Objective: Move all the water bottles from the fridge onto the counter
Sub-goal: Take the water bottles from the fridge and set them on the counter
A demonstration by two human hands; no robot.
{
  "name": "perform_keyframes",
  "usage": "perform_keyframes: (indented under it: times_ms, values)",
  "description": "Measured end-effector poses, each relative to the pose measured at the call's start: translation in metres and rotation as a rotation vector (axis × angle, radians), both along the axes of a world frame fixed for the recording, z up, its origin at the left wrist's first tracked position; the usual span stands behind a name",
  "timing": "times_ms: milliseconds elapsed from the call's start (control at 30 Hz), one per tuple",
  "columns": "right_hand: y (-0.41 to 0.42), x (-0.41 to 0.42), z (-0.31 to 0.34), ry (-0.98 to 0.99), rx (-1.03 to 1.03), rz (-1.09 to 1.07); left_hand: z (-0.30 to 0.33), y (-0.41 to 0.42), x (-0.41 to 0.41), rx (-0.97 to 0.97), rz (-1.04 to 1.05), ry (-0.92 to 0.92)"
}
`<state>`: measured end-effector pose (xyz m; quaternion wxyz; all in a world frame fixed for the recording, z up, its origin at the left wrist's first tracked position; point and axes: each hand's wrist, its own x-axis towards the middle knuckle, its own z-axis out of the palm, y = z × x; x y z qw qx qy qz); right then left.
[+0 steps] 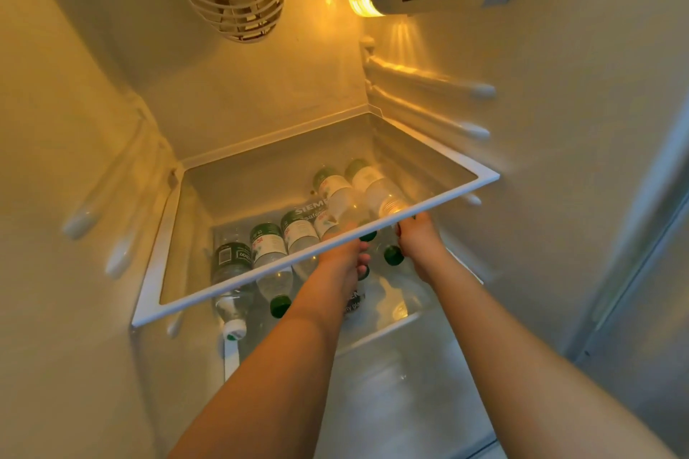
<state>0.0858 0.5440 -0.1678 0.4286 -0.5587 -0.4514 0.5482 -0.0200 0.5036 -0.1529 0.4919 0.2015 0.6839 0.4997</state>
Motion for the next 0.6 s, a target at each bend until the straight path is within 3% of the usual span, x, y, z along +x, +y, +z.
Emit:
perform_keyframes:
  times_ms: [233,600]
  values:
    - [-0.032,0.014,-0.008,0.207,0.019,-0.197,0.008,0.000,0.010,-0.043,-0.113,-0.002]
    - [-0.067,0.030,-0.022,0.314,0.092,-0.261,0.001,0.004,0.024,0.056,0.031,-0.016]
